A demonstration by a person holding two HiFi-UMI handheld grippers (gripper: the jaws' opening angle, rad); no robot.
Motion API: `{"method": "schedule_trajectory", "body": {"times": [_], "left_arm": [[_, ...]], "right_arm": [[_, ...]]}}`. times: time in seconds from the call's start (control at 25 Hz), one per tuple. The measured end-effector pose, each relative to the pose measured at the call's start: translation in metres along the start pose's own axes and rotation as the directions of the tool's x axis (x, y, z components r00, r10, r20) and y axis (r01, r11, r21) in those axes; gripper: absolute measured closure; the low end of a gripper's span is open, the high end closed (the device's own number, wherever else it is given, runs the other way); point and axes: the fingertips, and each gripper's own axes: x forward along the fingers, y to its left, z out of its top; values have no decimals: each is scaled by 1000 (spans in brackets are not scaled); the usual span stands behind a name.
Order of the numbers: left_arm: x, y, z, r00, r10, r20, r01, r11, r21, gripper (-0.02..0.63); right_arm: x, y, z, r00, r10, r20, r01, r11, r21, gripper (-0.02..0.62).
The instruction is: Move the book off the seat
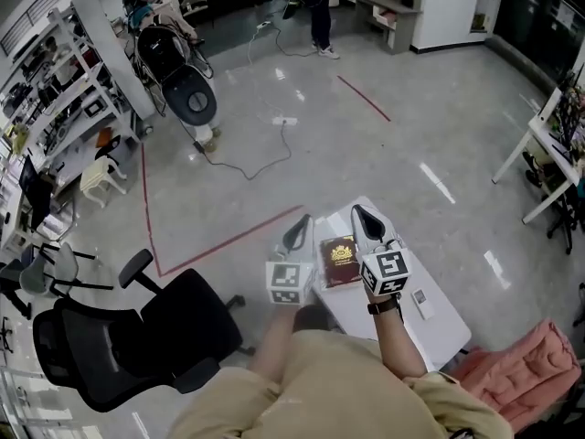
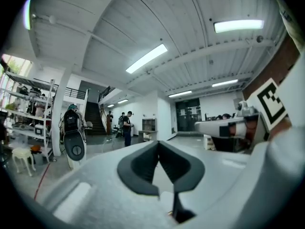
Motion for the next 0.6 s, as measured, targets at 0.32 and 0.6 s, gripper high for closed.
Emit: {"method": "schedule_trajectory", "body": {"times": [0.32,0.6], "left_arm": [[0,-17,21,996,-72,51,73,997,-14,604],[-10,-15,42,991,-52,125,45,998,51,604]], "right_arm": [[-8,-5,4,999,-46,-13,46,999,-11,588],[-5,-9,2,999,-51,0,51,999,5,588]]}}
